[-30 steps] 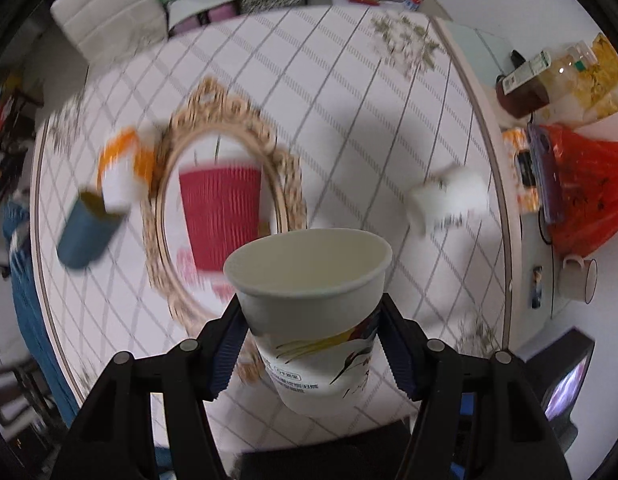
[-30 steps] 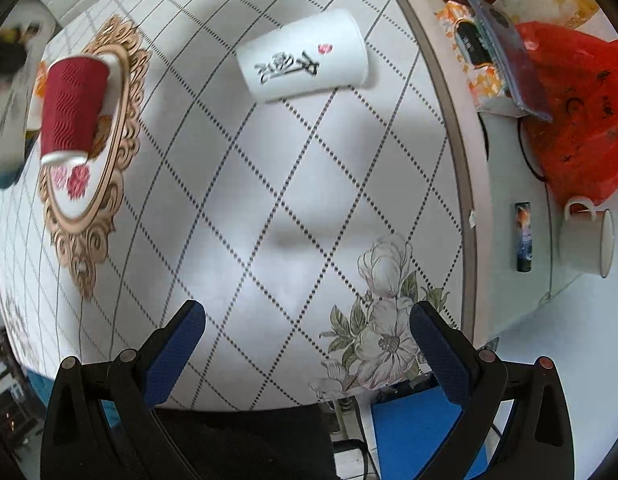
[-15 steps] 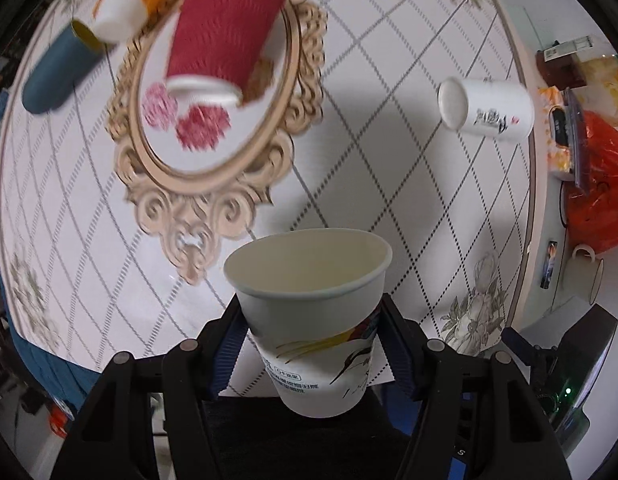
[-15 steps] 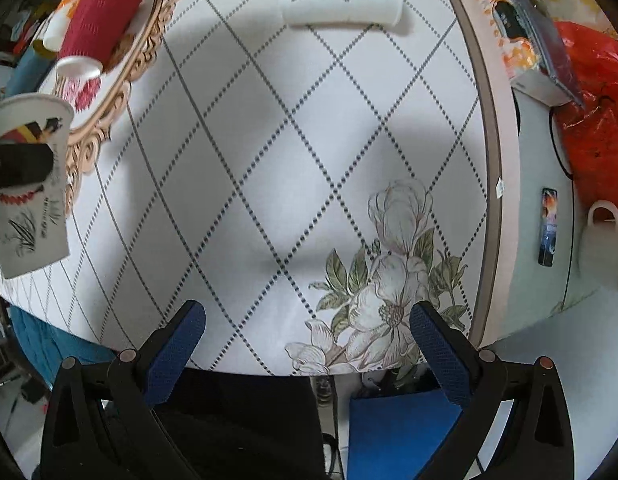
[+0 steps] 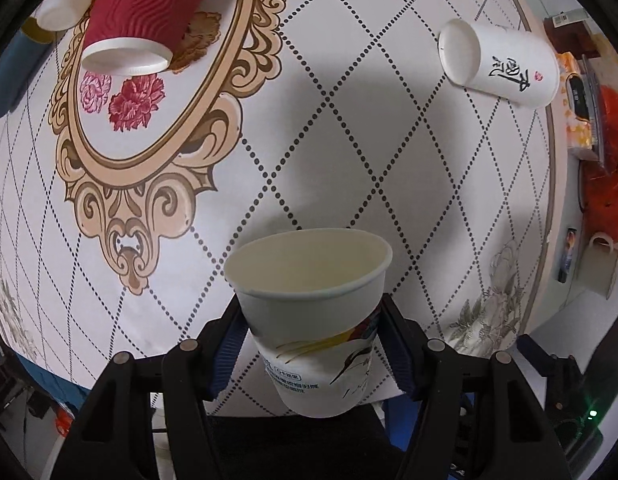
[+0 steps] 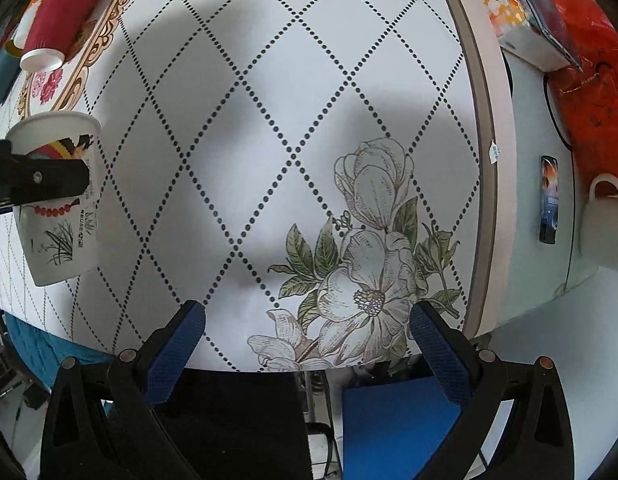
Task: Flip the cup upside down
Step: 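Carry the upright white paper cup with the left tool toward the right tool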
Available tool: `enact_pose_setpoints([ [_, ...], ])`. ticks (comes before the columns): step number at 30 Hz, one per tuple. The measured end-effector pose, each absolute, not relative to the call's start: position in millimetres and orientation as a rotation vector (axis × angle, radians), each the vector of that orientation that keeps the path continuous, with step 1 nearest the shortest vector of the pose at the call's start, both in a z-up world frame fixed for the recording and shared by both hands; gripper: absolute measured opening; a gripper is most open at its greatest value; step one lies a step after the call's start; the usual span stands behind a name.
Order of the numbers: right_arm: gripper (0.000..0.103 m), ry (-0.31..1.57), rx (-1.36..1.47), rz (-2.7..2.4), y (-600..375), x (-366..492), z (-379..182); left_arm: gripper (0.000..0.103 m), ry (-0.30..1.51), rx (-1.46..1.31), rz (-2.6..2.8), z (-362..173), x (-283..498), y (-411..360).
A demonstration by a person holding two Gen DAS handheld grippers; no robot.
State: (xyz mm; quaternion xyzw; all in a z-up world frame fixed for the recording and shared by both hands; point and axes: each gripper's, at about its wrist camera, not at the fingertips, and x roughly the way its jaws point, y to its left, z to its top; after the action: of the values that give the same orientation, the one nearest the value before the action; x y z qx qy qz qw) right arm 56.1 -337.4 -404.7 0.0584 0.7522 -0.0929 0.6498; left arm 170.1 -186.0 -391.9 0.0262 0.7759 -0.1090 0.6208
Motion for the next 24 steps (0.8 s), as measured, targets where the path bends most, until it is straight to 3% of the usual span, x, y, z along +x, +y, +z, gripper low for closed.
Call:
enact_pose_setpoints([
  [24,0.103,1.695,0.129,-0.227,-329,103,-390,0.065,1.769,0.086,-0.255,-410,180,-183],
])
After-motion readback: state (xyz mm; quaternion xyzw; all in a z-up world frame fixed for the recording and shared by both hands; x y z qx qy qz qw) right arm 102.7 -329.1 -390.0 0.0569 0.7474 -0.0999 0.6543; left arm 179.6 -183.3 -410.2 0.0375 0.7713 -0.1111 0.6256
